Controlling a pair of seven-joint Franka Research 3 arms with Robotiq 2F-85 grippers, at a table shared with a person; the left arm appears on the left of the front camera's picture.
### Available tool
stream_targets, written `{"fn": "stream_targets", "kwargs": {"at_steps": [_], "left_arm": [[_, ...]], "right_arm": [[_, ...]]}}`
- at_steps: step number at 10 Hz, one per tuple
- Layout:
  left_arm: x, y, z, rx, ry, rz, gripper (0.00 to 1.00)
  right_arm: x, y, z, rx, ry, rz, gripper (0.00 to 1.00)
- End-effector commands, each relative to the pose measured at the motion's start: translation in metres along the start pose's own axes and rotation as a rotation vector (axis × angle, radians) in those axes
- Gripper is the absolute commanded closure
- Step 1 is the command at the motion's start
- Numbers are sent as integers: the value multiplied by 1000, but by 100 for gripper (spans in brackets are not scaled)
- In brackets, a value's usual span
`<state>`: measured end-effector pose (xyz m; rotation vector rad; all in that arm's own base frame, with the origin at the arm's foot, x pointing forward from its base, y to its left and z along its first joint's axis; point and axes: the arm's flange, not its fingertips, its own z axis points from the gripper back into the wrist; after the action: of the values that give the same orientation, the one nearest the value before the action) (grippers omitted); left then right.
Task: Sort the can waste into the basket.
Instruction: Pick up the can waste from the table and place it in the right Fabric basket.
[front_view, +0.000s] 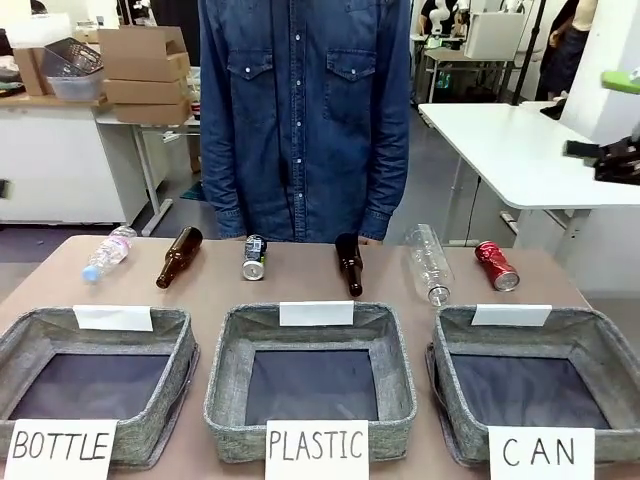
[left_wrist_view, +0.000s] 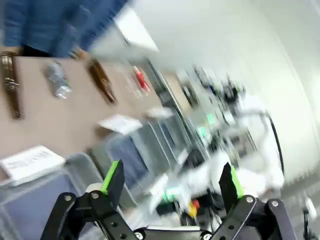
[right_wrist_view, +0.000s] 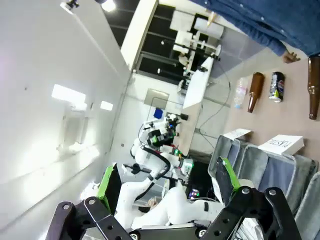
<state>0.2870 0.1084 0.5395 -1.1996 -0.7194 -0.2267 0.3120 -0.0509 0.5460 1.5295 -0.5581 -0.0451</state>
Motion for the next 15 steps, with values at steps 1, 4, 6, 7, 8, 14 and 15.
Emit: {"fn": "stream_targets", "kwargs": {"at_steps": [1, 4, 6, 7, 8, 14, 15], "left_arm": [[-9, -4, -27, -98, 133, -41, 0], [-9, -4, -27, -98, 133, -41, 0], [-12, -5, -31, -89, 136, -13, 0], [1, -9, -40, 103, 160, -77, 0], [26, 3, -58, 118, 280, -24, 0], [45, 37, -54, -13, 358, 42, 0], [36, 35, -41, -102, 376, -18, 0]], "right_arm": [[-6, 15, 6, -17, 45, 85, 0], [-6, 15, 6, -17, 45, 85, 0], [-6, 15, 6, -17, 45, 85, 0], [-6, 15, 6, -17, 45, 85, 0], [-6, 15, 6, -17, 45, 85, 0], [-6, 15, 6, -17, 45, 85, 0], [-6, 15, 6, -17, 45, 85, 0]]}}
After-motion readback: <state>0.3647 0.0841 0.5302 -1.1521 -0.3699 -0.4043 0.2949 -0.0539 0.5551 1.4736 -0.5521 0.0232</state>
